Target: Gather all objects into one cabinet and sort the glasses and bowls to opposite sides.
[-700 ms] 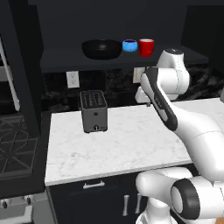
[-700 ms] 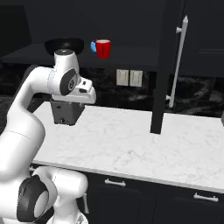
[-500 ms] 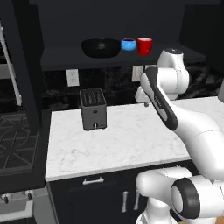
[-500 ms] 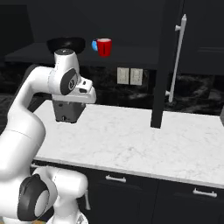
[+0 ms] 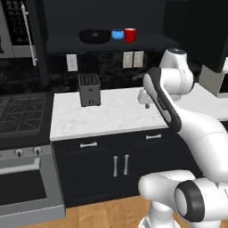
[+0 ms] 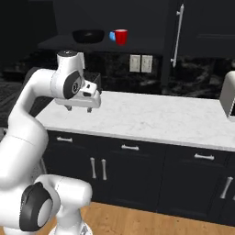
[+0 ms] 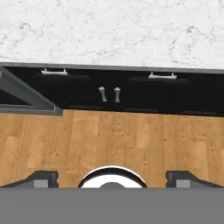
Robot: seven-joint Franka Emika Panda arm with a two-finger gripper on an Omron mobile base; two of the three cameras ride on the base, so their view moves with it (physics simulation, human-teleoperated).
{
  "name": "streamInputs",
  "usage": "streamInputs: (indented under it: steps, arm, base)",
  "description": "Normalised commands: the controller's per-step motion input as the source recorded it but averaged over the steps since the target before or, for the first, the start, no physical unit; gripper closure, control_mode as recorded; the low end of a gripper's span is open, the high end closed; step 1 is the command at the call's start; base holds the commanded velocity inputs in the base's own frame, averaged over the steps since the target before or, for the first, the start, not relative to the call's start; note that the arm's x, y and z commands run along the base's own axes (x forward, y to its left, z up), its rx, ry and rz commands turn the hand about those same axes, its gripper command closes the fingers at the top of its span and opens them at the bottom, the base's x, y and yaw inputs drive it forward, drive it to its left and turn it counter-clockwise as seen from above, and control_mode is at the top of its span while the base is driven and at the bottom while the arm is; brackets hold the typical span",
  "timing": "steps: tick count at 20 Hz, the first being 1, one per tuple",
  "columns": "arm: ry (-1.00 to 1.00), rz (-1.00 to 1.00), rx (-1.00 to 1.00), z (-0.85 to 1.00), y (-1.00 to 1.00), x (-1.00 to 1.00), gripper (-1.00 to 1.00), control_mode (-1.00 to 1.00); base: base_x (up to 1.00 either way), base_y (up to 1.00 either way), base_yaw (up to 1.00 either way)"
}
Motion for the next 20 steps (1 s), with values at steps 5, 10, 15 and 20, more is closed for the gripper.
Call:
streamInputs:
  steps: [5,10,15,20]
  arm:
    - [0.00,0.00,0.00,0.00,0.00,0.00,-1.00,1.00]
    - [0.00,0.00,0.00,0.00,0.00,0.00,-1.00,1.00]
    - [0.00,0.00,0.00,0.00,0.00,0.00,-1.00,1.00]
    - [0.00,0.00,0.00,0.00,0.00,0.00,-1.00,1.00]
  base:
    - [-0.87,-0.12,0.00]
    - [-0.64,-0.09,0.02]
    - [-0.35,-0.03,0.05]
    - [-0.18,0.00,0.32]
